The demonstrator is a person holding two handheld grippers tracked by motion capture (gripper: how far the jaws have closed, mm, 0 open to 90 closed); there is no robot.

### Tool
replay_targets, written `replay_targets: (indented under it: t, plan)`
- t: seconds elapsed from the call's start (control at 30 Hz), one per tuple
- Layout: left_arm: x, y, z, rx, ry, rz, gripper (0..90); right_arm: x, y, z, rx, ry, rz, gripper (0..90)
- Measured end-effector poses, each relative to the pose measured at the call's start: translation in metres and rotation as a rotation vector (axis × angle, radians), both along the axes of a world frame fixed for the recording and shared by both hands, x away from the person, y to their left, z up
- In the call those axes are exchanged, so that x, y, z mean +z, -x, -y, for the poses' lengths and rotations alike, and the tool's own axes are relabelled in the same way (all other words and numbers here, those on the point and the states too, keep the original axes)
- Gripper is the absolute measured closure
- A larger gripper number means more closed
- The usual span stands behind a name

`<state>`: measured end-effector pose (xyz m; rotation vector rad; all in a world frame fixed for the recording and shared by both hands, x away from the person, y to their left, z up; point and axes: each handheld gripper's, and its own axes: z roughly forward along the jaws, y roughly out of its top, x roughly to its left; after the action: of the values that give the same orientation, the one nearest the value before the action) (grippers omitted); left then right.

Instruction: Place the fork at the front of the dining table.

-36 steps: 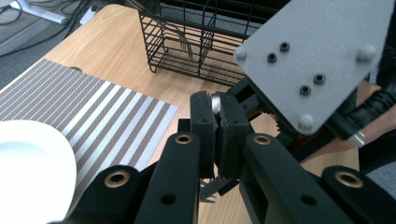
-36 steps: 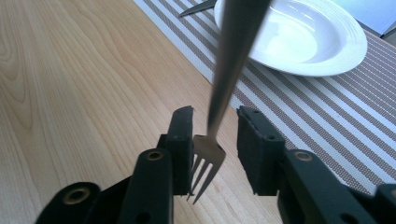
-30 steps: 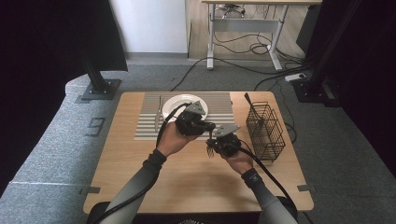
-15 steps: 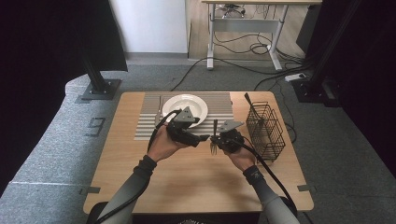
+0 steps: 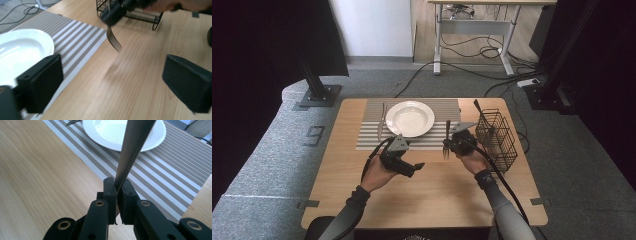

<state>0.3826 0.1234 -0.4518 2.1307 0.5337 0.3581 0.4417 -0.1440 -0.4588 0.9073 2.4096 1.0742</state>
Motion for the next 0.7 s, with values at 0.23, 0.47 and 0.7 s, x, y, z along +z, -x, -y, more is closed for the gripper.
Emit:
replay_targets:
  t: [0.23, 0.47, 0.7]
  plan:
    - [-0.027, 0.017, -0.015, 0.028, 0.010, -0.016, 0.0, -0.002, -0.016, 0.004, -0.024, 0.014, -0.020, 84.3]
    - [-0.052, 0.029, -0.025, 0.047, -0.010, -0.034, 0.0, -0.005, -0.032, 0.005, -0.049, 0.016, -0.039, 84.4]
    - [-0.069, 0.036, -0.032, 0.062, -0.066, -0.043, 0.0, -0.008, -0.050, 0.001, -0.078, 0.029, -0.058, 84.3]
